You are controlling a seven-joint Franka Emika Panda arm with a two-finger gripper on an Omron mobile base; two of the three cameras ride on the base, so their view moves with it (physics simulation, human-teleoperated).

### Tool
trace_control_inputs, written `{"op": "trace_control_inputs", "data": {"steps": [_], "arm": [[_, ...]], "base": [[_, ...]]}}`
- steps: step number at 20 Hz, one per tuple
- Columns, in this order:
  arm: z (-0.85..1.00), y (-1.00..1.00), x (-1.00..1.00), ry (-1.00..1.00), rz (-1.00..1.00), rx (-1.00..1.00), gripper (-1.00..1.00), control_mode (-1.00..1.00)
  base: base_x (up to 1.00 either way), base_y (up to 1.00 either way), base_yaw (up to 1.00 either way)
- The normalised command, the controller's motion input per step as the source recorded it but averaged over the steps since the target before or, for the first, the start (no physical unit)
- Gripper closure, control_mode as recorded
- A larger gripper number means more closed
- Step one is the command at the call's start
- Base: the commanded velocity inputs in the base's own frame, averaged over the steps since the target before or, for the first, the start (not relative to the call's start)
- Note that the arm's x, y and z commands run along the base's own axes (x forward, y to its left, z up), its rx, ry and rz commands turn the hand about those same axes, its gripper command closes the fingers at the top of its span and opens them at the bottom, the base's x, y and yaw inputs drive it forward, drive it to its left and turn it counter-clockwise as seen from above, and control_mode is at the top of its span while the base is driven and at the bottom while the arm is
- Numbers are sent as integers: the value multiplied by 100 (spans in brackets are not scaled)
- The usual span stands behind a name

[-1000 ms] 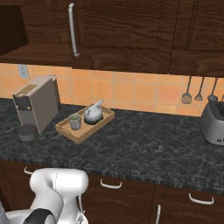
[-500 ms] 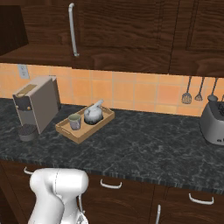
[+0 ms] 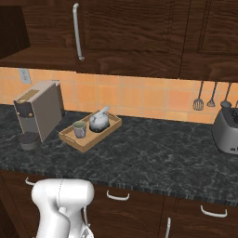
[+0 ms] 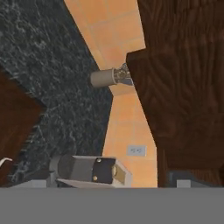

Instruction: Pick the kettle from the counter and place it on the tray. Then pick the mug from the cabinet and place it on the tray. Then close the cabinet doors.

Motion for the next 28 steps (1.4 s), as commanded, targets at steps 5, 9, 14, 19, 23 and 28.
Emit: {"op": "trace_control_inputs", "data": {"steps": [5,9,14,19,23,28], "arm": [[12,55,-16,0,8,9,-100,-100],[18,63,-22,-5,7,0,-100,-100],[17,62,-20,-16,11,0,-100,-100],[15,61,-5,-33,5,-1,-100,-100],[5,62,2,-29,0,0,-100,-100],[2,48,1,-17,0,0,-100,-100]], "base": [[0,0,0],[0,0,0],[0,0,0],[0,0,0],[0,0,0],[0,0,0]]}}
